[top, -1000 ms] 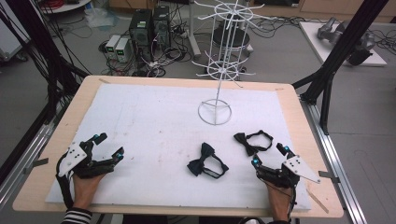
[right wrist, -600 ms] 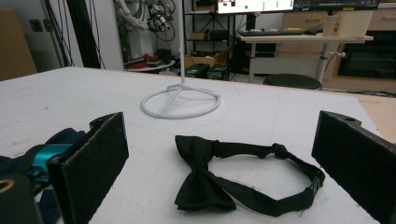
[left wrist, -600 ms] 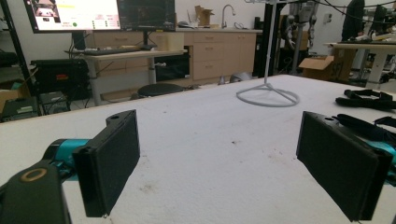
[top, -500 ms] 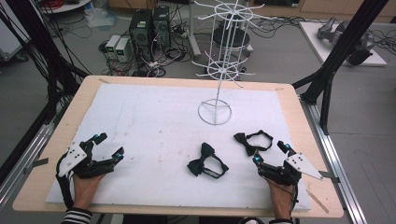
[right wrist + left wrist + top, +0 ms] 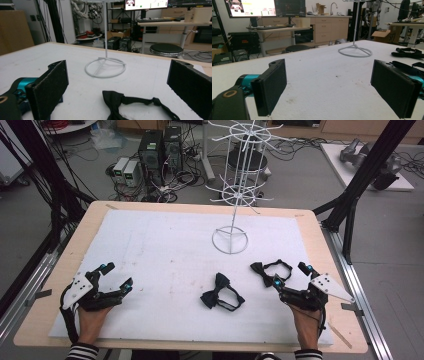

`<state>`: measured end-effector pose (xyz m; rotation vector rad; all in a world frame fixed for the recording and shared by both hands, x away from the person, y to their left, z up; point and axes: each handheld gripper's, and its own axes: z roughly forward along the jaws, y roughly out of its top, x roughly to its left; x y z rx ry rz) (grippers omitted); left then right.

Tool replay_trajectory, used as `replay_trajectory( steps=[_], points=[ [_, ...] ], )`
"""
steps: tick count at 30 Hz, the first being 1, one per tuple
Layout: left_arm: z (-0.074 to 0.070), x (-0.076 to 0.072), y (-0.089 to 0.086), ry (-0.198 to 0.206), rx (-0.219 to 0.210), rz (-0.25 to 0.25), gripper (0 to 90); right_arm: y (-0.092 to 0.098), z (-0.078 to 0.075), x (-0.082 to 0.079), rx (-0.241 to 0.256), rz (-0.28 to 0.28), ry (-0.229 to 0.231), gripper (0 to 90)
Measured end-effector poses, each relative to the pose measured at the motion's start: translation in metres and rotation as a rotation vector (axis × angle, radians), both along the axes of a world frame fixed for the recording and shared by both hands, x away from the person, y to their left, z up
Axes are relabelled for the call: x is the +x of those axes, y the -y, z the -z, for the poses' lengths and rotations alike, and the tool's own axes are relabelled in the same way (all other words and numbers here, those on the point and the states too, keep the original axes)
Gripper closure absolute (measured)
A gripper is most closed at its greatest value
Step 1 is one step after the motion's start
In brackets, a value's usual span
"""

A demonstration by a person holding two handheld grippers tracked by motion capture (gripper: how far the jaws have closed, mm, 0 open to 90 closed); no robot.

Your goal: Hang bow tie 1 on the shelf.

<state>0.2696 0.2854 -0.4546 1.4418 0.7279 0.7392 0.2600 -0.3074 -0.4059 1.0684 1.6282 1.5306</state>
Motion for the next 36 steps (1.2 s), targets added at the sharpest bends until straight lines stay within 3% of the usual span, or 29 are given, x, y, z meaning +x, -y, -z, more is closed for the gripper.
replay_trajectory(
  steps=[7,15,23,30,36],
  points=[
    [0.000,0.000,0.000,0.001,0.001,-0.001,13.8,0.001,-0.022,0.007,0.005,-0.044,0.000,2.7],
    [0.000,0.000,0.000,0.001,-0.001,0.000,13.8,-0.008,-0.038,0.015,-0.080,-0.126,-0.007,2.7],
    [0.000,0.000,0.000,0.000,-0.002,0.002,13.8,-0.018,-0.052,0.028,-0.108,-0.200,-0.026,2.7],
    [0.000,0.000,0.000,0.001,0.000,0.003,13.8,-0.029,-0.062,0.041,-0.127,-0.265,-0.088,2.7],
    [0.000,0.000,0.000,-0.001,-0.002,0.003,13.8,-0.044,-0.069,0.051,-0.205,-0.379,-0.121,2.8]
  ],
)
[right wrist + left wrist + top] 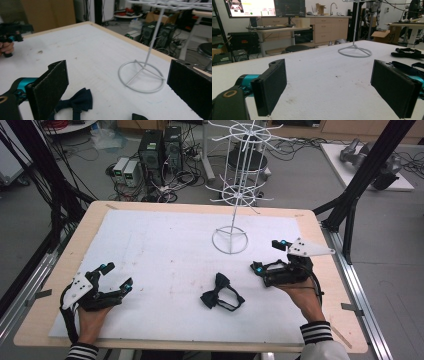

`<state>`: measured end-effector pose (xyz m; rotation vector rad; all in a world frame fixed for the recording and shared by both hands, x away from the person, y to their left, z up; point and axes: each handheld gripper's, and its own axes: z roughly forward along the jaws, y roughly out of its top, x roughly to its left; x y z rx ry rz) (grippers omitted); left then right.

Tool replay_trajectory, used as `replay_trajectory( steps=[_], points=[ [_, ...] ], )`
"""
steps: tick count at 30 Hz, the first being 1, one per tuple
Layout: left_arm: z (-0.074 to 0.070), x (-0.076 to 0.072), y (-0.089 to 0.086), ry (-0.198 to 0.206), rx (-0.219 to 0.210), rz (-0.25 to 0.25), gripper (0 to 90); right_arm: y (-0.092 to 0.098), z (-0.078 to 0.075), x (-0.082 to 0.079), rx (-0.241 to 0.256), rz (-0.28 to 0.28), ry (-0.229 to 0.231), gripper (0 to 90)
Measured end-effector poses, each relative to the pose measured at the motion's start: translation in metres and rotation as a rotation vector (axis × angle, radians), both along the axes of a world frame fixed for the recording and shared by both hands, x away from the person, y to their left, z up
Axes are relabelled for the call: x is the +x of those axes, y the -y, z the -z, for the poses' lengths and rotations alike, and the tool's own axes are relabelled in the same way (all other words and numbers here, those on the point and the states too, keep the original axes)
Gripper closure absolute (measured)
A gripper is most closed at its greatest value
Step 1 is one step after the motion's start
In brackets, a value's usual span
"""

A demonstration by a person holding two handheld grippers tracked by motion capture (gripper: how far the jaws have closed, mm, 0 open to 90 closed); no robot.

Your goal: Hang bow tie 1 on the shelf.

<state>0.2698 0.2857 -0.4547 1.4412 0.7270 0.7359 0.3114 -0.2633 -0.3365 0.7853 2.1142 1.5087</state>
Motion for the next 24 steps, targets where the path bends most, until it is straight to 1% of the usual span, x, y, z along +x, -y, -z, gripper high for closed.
replay_trajectory(
  steps=[1,2,3,5,7,8,9,10,11,13,14,15,16,17,21,23,24],
  points=[
    [0.000,0.000,0.000,0.000,-0.001,0.000,13.8,-0.003,-0.001,0.002,-0.008,-0.017,-0.003,2.8],
    [0.000,0.000,0.000,-0.002,-0.004,0.000,13.8,-0.003,-0.001,0.002,-0.008,-0.017,-0.003,2.8],
    [0.000,0.000,0.000,-0.004,-0.003,0.002,13.8,-0.009,-0.001,0.006,-0.034,-0.041,-0.014,2.8],
    [0.000,0.001,0.000,-0.003,0.001,0.004,13.8,-0.012,-0.002,0.007,-0.040,-0.051,-0.021,2.8],
    [0.000,0.000,0.000,-0.002,0.003,0.004,13.9,-0.018,-0.001,0.010,-0.060,-0.083,-0.035,2.7],
    [0.000,0.000,0.000,-0.001,0.003,0.004,13.8,-0.024,-0.001,0.012,-0.089,-0.111,-0.040,2.7],
    [0.000,0.000,0.000,0.000,0.003,0.004,13.8,-0.026,-0.001,0.013,-0.102,-0.120,-0.048,2.7],
    [0.000,0.000,0.000,-0.001,0.004,0.004,13.8,-0.026,-0.001,0.013,-0.102,-0.120,-0.048,2.7],
    [0.000,0.000,0.000,0.000,0.003,0.004,13.9,-0.029,0.000,0.015,-0.117,-0.135,-0.047,2.7],
    [0.000,0.000,0.000,-0.001,0.003,0.004,13.9,-0.037,0.001,0.019,-0.149,-0.171,-0.066,2.8],
    [0.000,0.000,0.000,0.000,0.004,0.005,13.9,-0.037,0.001,0.019,-0.149,-0.171,-0.066,2.8],
    [0.000,0.000,0.000,0.001,0.004,0.004,13.8,-0.042,0.002,0.022,-0.164,-0.195,-0.082,2.8],
    [0.000,0.000,0.000,0.002,0.007,0.005,13.8,-0.042,0.002,0.022,-0.164,-0.195,-0.082,2.8],
    [0.000,0.000,0.000,0.002,0.007,0.006,13.8,-0.045,0.004,0.023,-0.169,-0.206,-0.094,2.8],
    [0.000,0.000,0.000,0.000,0.004,0.005,13.8,-0.054,0.006,0.031,-0.193,-0.218,-0.132,2.8],
    [0.000,0.000,0.000,0.000,0.004,0.004,13.8,-0.056,0.006,0.033,-0.201,-0.221,-0.138,2.8],
    [0.000,0.000,0.000,0.000,0.004,0.004,13.8,-0.058,0.005,0.035,-0.206,-0.231,-0.138,2.9]
  ],
)
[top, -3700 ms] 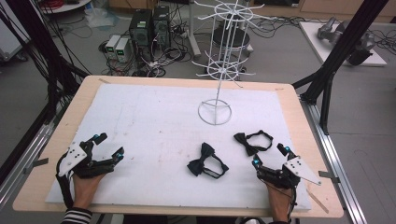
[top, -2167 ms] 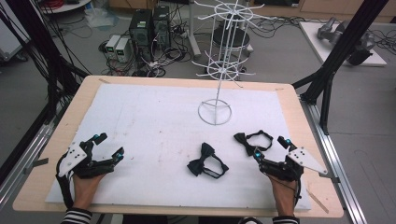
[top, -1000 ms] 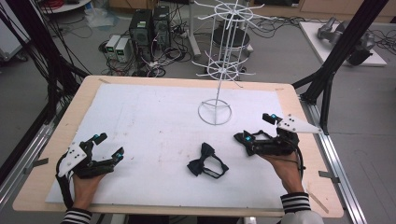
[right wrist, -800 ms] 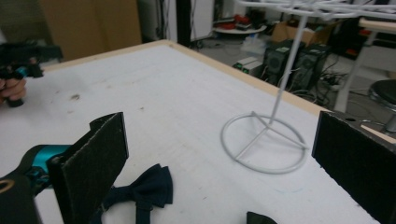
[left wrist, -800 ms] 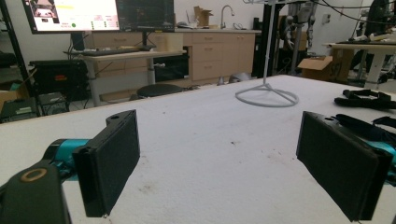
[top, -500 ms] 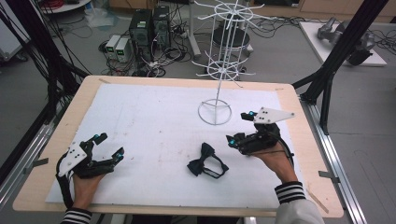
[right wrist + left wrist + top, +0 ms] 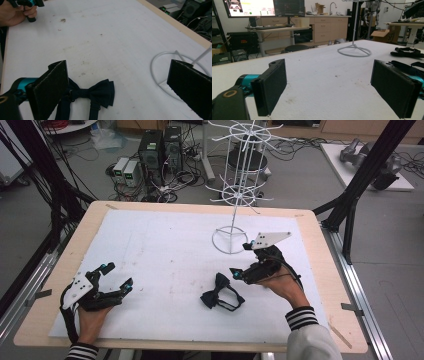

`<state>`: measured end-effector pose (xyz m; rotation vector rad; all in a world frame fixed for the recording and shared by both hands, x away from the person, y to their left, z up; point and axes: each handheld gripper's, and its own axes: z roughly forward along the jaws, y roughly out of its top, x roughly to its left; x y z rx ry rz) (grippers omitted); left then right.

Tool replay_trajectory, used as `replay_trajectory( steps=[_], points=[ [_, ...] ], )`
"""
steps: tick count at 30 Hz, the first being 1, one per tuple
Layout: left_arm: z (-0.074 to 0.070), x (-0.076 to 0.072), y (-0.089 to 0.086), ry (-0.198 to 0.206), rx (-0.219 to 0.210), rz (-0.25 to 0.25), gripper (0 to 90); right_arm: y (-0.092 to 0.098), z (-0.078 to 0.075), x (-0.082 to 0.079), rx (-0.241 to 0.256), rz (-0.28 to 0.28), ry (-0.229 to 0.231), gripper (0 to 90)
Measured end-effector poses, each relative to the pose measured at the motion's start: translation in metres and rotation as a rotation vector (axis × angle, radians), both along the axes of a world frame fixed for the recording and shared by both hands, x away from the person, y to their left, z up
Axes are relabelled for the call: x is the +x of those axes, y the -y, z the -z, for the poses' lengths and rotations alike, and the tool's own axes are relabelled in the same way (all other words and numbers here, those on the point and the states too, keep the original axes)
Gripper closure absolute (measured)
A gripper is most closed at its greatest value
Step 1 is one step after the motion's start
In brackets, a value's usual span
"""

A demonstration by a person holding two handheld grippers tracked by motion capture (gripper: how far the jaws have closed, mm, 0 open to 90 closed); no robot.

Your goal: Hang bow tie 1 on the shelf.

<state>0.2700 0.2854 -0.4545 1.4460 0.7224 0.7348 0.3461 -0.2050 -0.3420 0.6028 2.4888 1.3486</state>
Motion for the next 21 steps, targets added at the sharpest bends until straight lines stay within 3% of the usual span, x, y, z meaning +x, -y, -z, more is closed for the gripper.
replay_trajectory(
  steps=[11,15,17,21],
  points=[
    [0.000,0.000,0.000,0.001,0.000,0.000,13.8,-0.026,0.007,0.006,-0.159,-0.131,0.016,4.9],
    [0.000,0.000,0.000,0.002,0.002,0.000,13.9,-0.030,0.009,0.008,-0.188,-0.153,0.004,5.3],
    [0.000,0.000,0.000,0.001,0.000,-0.001,13.8,-0.035,0.011,0.010,-0.225,-0.173,0.016,5.3],
    [0.000,0.000,0.000,0.001,0.000,0.000,13.8,-0.042,0.010,0.013,-0.252,-0.201,0.022,5.4]
  ],
)
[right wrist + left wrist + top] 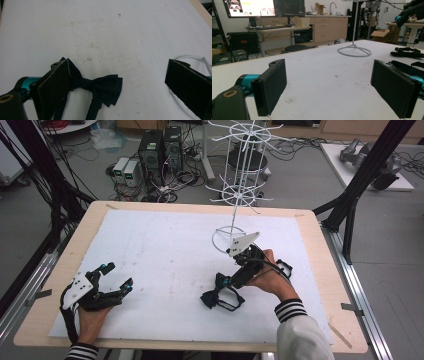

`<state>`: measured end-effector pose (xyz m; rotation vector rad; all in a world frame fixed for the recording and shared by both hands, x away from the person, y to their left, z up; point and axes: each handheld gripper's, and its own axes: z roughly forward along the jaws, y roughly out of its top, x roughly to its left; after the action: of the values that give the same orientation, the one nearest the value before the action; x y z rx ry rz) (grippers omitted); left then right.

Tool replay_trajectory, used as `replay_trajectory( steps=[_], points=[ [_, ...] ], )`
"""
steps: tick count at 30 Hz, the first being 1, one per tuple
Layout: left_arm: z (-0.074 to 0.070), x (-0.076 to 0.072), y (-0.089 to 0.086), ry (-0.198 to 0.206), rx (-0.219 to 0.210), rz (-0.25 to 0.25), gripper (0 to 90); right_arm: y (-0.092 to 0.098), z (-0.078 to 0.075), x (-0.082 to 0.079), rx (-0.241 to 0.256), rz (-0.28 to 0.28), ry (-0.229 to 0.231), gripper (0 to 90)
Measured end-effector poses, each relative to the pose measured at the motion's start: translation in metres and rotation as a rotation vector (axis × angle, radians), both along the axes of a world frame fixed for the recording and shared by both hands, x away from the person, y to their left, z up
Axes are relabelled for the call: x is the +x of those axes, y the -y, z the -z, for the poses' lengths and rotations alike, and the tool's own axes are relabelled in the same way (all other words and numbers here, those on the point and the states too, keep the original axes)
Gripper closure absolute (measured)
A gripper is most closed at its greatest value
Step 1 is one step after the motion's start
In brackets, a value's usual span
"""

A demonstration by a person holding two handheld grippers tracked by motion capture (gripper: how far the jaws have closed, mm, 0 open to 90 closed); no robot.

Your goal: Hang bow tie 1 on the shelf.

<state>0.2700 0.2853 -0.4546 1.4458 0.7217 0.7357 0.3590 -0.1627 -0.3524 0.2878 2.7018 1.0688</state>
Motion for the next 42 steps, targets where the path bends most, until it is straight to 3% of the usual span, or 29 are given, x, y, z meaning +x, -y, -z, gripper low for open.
replay_trajectory(
  steps=[5,6,9,12,22,23,28,31,32,33,38,39,40,42],
  points=[
    [0.000,0.000,0.000,0.000,0.000,0.001,13.8,-0.005,0.002,0.004,-0.011,-0.023,-0.015,5.4],
    [0.000,0.000,0.000,0.000,0.000,0.001,13.8,-0.008,0.005,0.005,-0.042,-0.036,-0.017,5.4],
    [0.000,0.000,0.000,0.000,0.000,0.001,13.8,-0.010,0.007,0.006,-0.059,-0.049,-0.025,5.4],
    [0.000,0.000,0.000,0.000,-0.002,0.002,13.8,-0.018,0.013,0.008,-0.107,-0.082,-0.030,5.4],
    [0.000,0.000,0.000,0.000,-0.001,0.001,13.8,-0.028,0.023,0.013,-0.173,-0.123,-0.048,5.4],
    [0.000,0.000,0.000,0.000,-0.002,0.001,13.8,-0.029,0.026,0.014,-0.202,-0.141,-0.043,5.4],
    [0.000,0.000,0.000,-0.001,-0.002,0.002,13.8,-0.031,0.032,0.016,-0.220,-0.163,-0.048,5.4],
    [0.000,0.000,0.000,0.000,-0.002,0.001,13.8,-0.036,0.036,0.020,-0.221,-0.197,-0.025,5.4],
    [0.000,0.000,0.000,0.000,-0.002,0.001,13.8,-0.036,0.036,0.020,-0.221,-0.197,-0.025,5.4],
    [0.000,0.000,0.000,0.000,-0.001,0.001,13.8,-0.037,0.038,0.019,-0.244,-0.167,-0.059,5.4],
    [0.000,0.000,0.000,-0.001,-0.002,0.001,13.8,-0.036,0.042,0.020,-0.277,-0.149,-0.086,5.5],
    [0.000,0.000,0.000,-0.001,-0.002,0.001,13.8,-0.035,0.042,0.018,-0.293,-0.119,-0.118,5.4],
    [0.000,0.000,0.000,-0.001,-0.003,0.001,13.8,-0.036,0.044,0.022,-0.275,-0.166,-0.088,5.5],
    [0.000,0.000,0.000,-0.001,-0.002,0.001,13.8,-0.039,0.048,0.023,-0.294,-0.168,-0.103,5.5]
  ],
)
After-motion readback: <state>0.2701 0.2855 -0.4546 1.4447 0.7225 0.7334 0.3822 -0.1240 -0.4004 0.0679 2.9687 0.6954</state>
